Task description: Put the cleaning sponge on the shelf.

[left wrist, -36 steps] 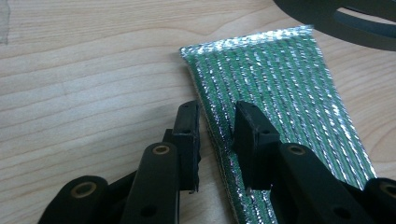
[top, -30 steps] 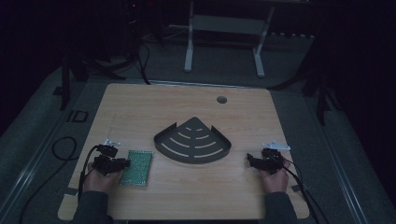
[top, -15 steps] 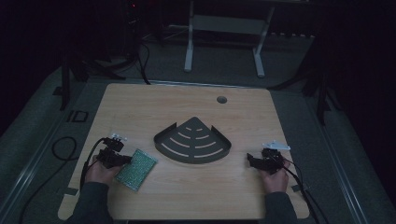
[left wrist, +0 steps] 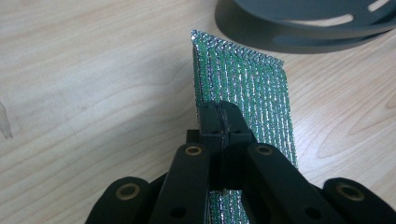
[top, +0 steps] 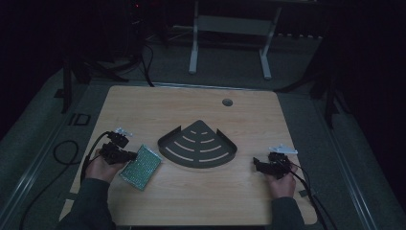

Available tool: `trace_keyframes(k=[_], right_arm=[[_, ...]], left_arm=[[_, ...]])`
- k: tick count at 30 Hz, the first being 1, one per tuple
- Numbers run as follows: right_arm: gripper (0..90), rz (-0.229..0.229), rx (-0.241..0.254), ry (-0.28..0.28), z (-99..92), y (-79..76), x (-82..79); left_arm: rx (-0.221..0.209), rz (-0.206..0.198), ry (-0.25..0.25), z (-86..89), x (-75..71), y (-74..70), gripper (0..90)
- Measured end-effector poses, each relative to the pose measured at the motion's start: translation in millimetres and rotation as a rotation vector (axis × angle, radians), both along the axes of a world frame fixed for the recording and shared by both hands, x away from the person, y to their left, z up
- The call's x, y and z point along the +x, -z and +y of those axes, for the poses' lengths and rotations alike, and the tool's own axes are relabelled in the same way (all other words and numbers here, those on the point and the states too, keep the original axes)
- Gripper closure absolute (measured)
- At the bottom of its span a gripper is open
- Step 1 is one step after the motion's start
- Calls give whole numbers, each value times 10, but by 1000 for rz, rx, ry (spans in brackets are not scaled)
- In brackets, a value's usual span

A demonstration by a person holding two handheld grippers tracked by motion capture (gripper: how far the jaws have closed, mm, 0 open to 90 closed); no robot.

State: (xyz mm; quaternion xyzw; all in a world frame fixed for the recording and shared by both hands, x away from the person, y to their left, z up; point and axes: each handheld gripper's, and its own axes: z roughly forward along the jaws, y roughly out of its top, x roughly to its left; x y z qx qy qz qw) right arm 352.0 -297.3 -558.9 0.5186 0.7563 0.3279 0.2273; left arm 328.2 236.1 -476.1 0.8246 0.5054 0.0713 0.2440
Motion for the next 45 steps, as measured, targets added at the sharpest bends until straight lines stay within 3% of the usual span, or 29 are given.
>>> trace_keyframes(k=[16,32,38,45], right_arm=[[204,0,0,0,0,0,0],[204,0,1,1,1,0,0],[204,0,1,1,1,0,0],[204,0,-1,-1,-1,0,2]], left_arm=[[7,-68,38,14,58,-292,900],[13,-101,72,-54,147,-499,900],[-20,-110,94,-73,203,-563,900],[-16,-124,111,-158,285,-656,900]])
